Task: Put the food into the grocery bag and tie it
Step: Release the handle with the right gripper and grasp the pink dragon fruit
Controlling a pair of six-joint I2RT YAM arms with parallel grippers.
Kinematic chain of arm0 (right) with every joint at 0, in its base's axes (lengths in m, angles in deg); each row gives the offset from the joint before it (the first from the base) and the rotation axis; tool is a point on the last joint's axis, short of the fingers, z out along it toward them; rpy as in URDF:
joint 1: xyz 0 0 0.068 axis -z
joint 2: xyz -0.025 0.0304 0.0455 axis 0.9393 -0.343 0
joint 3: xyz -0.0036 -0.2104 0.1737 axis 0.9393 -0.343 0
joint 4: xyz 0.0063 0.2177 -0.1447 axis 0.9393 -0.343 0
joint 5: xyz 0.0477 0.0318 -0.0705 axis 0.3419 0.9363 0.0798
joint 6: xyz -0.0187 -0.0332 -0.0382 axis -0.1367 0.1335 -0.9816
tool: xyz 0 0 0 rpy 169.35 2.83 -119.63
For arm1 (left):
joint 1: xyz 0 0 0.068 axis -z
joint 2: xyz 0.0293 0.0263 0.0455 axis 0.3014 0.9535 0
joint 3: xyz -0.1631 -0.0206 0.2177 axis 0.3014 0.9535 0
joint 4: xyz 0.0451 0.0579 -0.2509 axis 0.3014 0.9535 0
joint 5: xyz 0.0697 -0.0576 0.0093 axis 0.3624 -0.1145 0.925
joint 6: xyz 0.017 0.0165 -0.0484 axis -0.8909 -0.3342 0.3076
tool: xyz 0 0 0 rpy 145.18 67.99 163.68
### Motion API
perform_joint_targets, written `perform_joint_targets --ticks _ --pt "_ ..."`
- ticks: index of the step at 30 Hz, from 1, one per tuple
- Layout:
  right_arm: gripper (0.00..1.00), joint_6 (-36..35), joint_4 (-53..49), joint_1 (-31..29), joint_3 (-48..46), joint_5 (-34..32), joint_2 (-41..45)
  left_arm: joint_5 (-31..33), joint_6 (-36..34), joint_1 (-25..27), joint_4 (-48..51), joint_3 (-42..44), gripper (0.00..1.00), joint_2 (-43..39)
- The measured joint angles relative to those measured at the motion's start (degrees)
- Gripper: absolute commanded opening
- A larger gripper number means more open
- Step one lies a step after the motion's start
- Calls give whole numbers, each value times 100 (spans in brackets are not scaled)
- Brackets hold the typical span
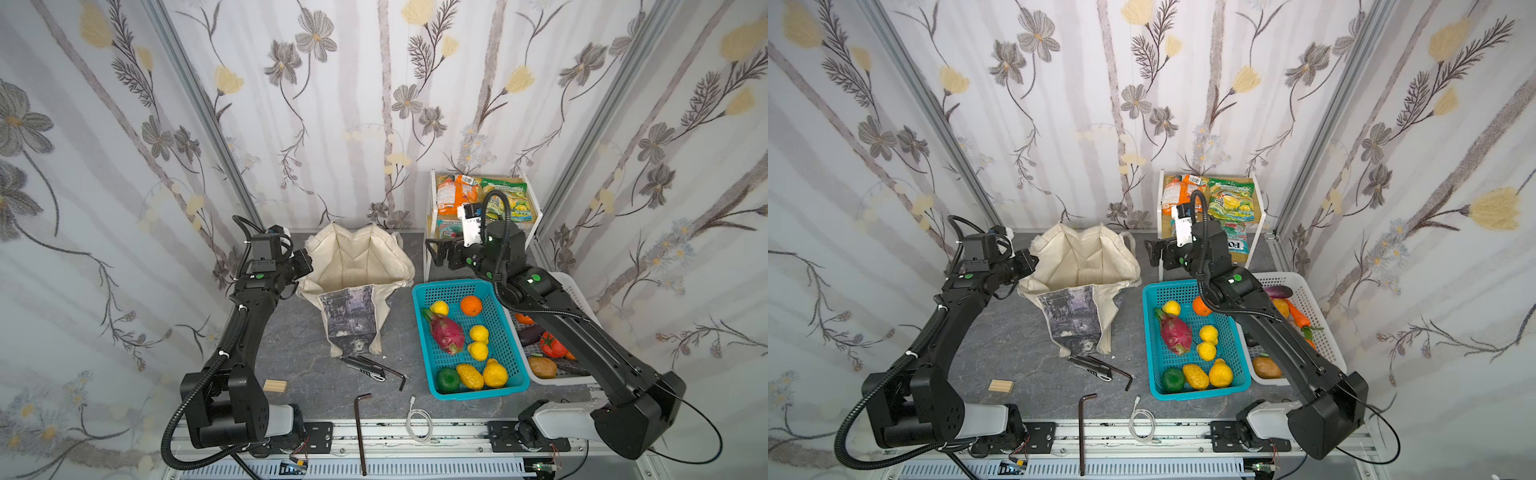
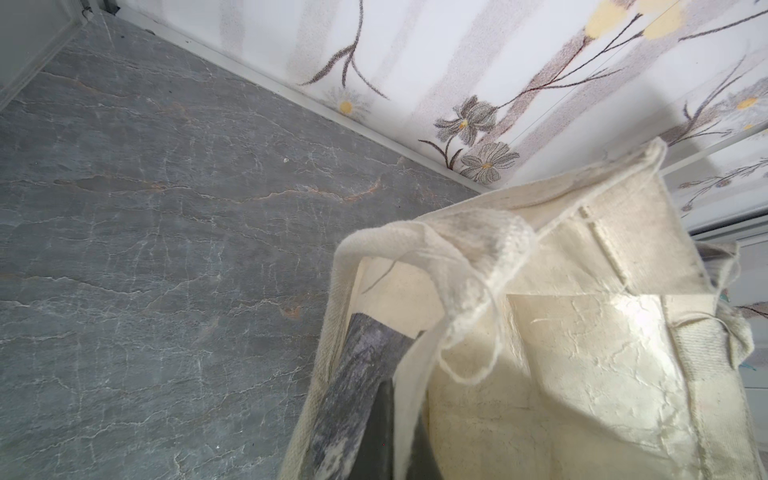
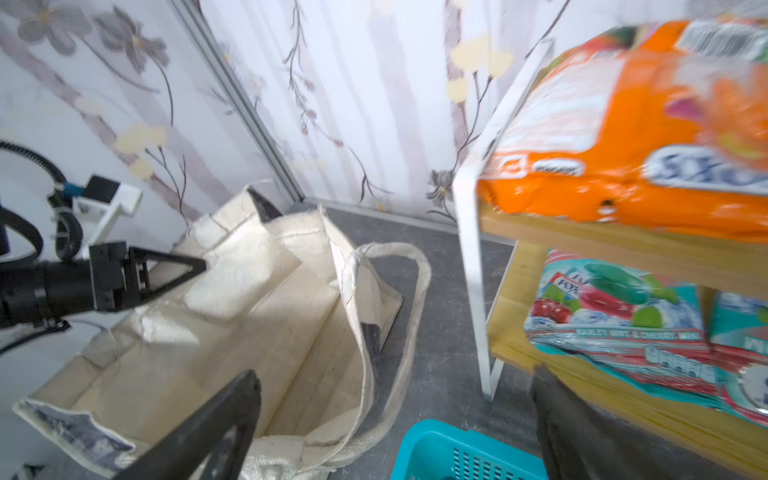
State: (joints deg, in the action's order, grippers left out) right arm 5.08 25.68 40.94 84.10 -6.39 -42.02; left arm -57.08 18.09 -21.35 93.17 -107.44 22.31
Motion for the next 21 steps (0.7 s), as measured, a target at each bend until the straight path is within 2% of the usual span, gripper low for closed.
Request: perform_joint_targets --ticks 4,14,21 --pt "100 214 79 372 -291 -83 442 4 -2 0 -66 146 0 -103" --pt "100 376 -363 457 -2144 -420 1023 0 -2 0 -273 352 0 -190" --pt "100 466 -369 358 -3270 240 955 -13 2 0 -369 437 0 -201"
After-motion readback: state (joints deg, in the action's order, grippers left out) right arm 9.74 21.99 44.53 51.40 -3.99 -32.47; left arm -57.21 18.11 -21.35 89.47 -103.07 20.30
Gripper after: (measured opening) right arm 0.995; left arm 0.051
